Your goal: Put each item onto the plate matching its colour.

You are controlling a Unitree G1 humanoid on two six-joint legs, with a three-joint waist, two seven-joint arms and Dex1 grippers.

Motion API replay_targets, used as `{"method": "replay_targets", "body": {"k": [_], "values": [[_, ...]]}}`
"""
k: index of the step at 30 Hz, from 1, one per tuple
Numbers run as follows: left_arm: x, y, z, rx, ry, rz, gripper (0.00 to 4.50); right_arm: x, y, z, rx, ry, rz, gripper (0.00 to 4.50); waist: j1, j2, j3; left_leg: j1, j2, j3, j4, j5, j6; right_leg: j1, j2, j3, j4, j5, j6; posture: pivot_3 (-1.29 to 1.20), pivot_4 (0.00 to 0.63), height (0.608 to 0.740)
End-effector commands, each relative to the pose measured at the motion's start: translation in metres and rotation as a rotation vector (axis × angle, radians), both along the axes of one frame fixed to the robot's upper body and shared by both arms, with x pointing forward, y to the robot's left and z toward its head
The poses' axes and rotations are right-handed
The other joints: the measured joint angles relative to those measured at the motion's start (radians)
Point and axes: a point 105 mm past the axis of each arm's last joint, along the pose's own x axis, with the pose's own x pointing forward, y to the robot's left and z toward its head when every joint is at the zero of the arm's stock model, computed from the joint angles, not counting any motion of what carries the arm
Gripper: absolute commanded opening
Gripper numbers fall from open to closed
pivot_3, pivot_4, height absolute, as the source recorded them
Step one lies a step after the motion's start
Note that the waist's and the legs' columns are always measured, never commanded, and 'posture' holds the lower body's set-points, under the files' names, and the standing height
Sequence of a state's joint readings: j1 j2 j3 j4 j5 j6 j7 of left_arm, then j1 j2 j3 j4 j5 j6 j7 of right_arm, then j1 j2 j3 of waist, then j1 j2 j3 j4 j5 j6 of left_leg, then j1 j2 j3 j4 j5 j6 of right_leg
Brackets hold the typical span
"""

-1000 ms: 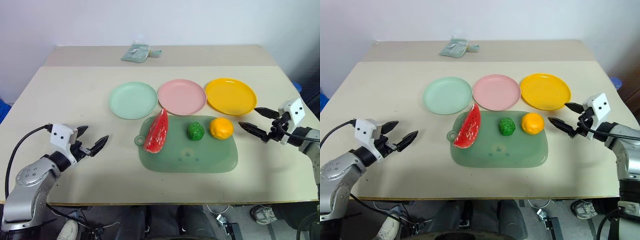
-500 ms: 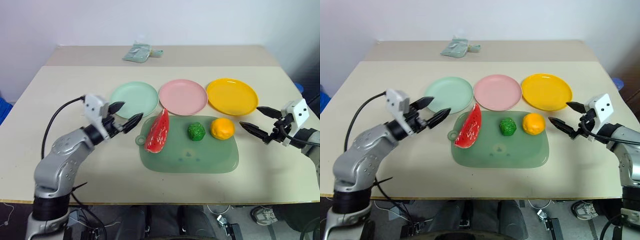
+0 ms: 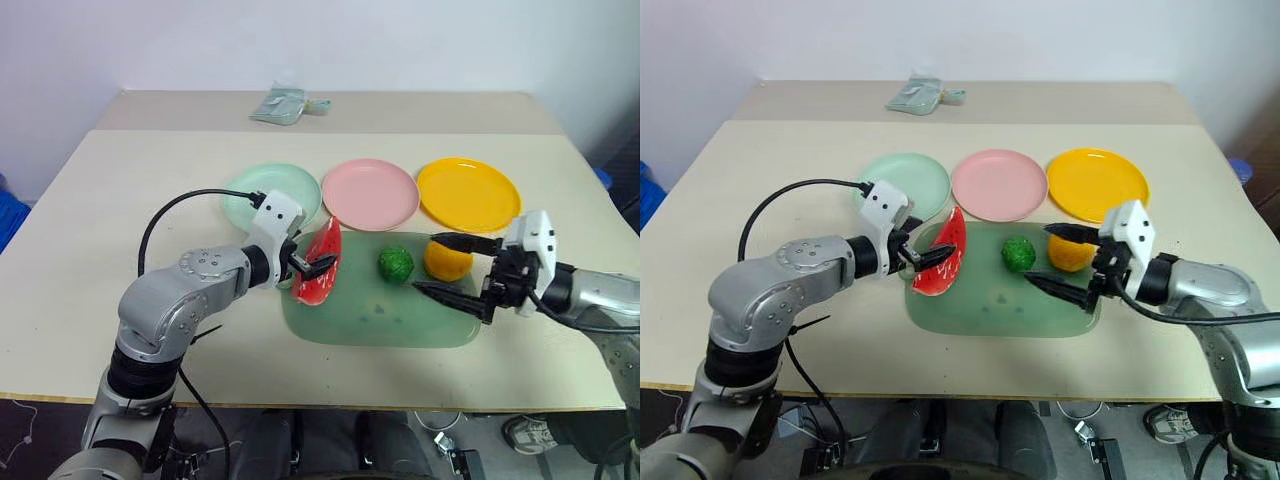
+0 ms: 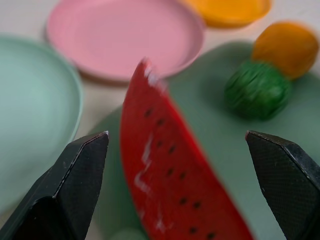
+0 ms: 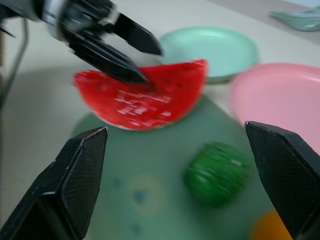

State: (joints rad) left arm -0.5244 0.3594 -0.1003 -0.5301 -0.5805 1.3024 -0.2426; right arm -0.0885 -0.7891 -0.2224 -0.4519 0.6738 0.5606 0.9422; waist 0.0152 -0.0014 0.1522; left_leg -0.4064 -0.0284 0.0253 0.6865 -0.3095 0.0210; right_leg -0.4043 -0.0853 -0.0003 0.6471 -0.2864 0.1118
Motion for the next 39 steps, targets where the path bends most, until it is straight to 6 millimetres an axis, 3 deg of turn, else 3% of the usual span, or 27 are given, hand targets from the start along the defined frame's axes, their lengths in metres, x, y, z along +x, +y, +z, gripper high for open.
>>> {"method": "replay_targets", "body": {"k": [1,4,7,16,20,24,26,29,34,39], "values": [[0.001,0.001,0.0,0.015,0.019,0.032,3.93,-0.003,0.01,0.002,0.015,-0.022,0.025,4.5,-0.001,0.0,0.0,0.0,0.0,0.0,0.0,0.0,0.0,0.0,0.0,0.0,0.0,0.0,0.0,0.0,0.15,0.74],[-0.001,0.0,-0.002,0.006,0.036,0.035,2.7,-0.004,0.011,0.002,0.02,-0.024,0.028,4.5,-0.002,0.0,0.0,0.0,0.0,0.0,0.0,0.0,0.0,-0.001,0.001,0.0,0.0,0.0,0.0,0.0,0.15,0.74],[-0.001,0.0,0.002,0.016,0.011,0.031,1.18,-0.003,0.011,0.003,0.018,-0.03,0.029,4.5,-0.002,0.0,0.0,0.0,0.0,0.0,0.0,0.0,0.0,0.0,0.001,0.0,0.0,0.0,0.0,0.0,0.15,0.74],[0.026,0.009,0.042,-0.127,-0.101,0.145,1.18,0.006,0.007,0.003,0.005,-0.048,0.009,4.5,-0.001,0.0,0.0,0.0,0.0,0.0,0.0,0.0,-0.001,0.0,0.001,0.0,0.0,0.0,0.0,0.0,0.15,0.74],[0.053,-0.006,0.06,-0.159,-0.143,0.152,1.18,0.01,0.013,0.005,0.011,-0.059,0.009,4.5,0.0,0.0,0.0,0.0,0.0,0.0,0.001,0.0,-0.001,0.0,0.001,0.0,0.0,0.0,0.0,0.0,0.15,0.74],[0.097,-0.031,0.06,-0.128,-0.141,0.161,1.18,0.012,0.018,0.006,0.019,-0.07,0.016,4.5,0.004,0.0,0.0,0.0,0.0,0.0,0.002,0.0,-0.001,0.0,0.002,-0.001,0.0,0.0,0.0,0.0,0.15,0.74],[0.108,-0.037,0.064,-0.116,-0.162,0.149,1.18,0.011,0.019,0.007,0.019,-0.08,0.008,4.5,0.0,0.0,0.0,0.0,-0.001,0.0,0.002,0.0,-0.001,0.0,0.004,-0.002,0.0,0.0,0.0,0.0,0.15,0.74],[0.106,-0.04,0.081,-0.147,-0.216,0.074,2.03,0.008,0.014,0.008,0.014,-0.088,-0.02,4.5,-0.006,0.0,0.0,-0.001,0.0,0.0,0.001,0.0,-0.001,-0.002,0.003,-0.001,0.0,0.0,0.0,0.0,0.15,0.74],[0.082,-0.022,0.091,-0.173,-0.216,-0.005,4.44,0.001,0.009,0.005,0.01,-0.077,-0.054,4.5,-0.006,0.0,0.0,-0.002,0.0,0.0,-0.001,0.001,-0.002,-0.004,0.003,0.0,0.0,0.0,0.0,0.0,0.15,0.74],[0.042,-0.012,0.082,-0.122,-0.149,-0.082,4.44,-0.004,0.01,0.006,0.016,-0.058,-0.031,4.5,-0.001,0.0,0.0,-0.002,0.001,0.0,0.0,0.001,-0.002,-0.003,0.002,0.001,0.001,0.0,0.0,0.0,0.15,0.74]]}}
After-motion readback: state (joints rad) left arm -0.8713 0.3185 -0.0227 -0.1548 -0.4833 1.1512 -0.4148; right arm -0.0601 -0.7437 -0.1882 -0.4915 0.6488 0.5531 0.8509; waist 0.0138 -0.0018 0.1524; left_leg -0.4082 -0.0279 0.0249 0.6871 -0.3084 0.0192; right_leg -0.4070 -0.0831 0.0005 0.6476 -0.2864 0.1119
